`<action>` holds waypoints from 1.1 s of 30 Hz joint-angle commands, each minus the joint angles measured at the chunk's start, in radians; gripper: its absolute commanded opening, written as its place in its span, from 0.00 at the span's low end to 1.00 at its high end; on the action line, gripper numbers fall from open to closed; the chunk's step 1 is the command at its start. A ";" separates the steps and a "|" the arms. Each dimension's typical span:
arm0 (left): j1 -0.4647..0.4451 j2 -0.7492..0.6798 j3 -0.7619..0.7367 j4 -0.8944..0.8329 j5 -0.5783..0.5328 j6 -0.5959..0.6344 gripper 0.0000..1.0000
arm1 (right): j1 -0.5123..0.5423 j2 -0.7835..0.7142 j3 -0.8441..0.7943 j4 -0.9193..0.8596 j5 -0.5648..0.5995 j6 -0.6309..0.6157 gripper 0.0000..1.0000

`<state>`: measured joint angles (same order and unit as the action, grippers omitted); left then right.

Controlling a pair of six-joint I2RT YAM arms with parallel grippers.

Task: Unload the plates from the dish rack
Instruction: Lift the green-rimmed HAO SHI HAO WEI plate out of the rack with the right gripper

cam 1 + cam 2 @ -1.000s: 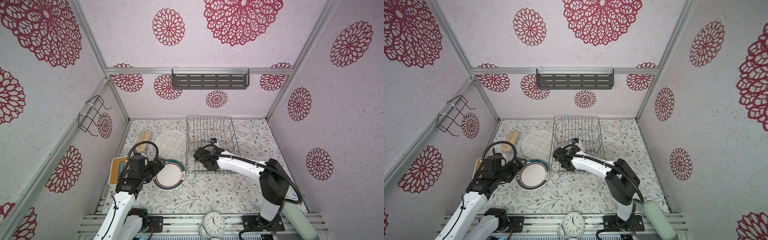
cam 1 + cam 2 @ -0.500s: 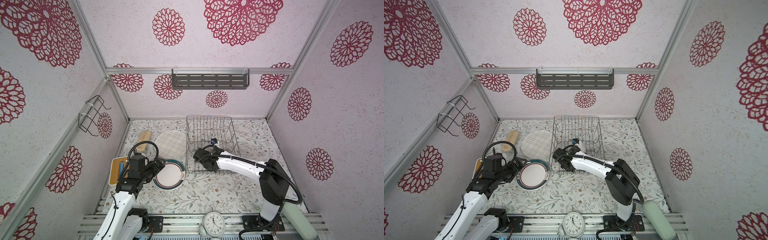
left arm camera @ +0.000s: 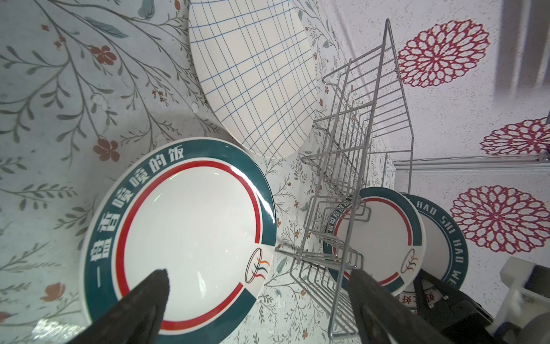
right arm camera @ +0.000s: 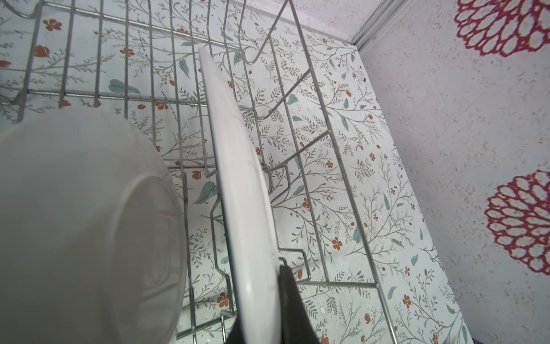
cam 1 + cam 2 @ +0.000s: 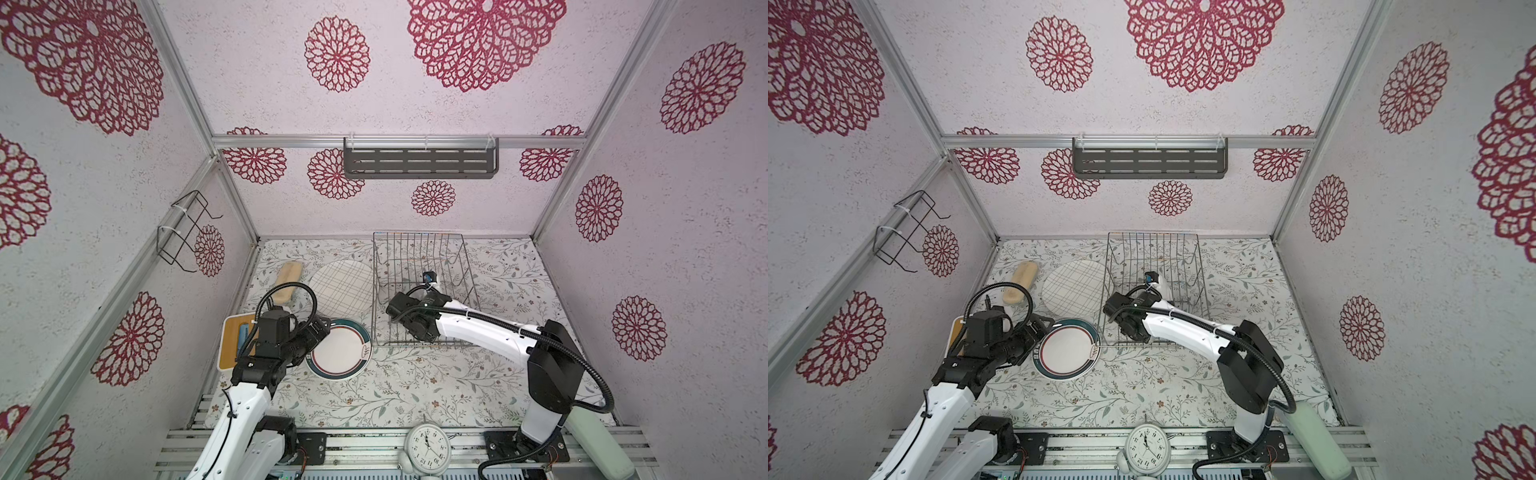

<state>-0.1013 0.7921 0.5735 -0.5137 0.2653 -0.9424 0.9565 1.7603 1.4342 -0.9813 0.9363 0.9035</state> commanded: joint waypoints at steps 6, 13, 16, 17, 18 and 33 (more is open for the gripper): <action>-0.008 -0.014 0.035 0.006 0.006 0.007 0.98 | 0.024 -0.081 0.079 -0.099 0.133 0.066 0.05; -0.008 -0.022 0.045 -0.002 0.004 0.007 0.98 | 0.043 -0.105 0.130 -0.156 0.174 0.078 0.05; -0.008 -0.022 0.051 -0.003 0.005 0.007 0.98 | 0.052 -0.121 0.149 -0.179 0.194 0.081 0.04; -0.008 -0.021 0.053 -0.003 0.005 0.006 0.98 | 0.056 -0.128 0.154 -0.184 0.201 0.083 0.04; -0.010 -0.021 0.056 -0.003 0.005 0.006 0.98 | 0.059 -0.135 0.159 -0.190 0.209 0.083 0.04; -0.051 -0.004 0.101 0.056 0.049 -0.061 0.98 | 0.070 -0.547 -0.116 0.358 0.021 -0.215 0.01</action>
<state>-0.1307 0.7822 0.6392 -0.4995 0.2996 -0.9817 1.0264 1.3228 1.3758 -0.8570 1.0103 0.7860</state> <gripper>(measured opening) 0.980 0.105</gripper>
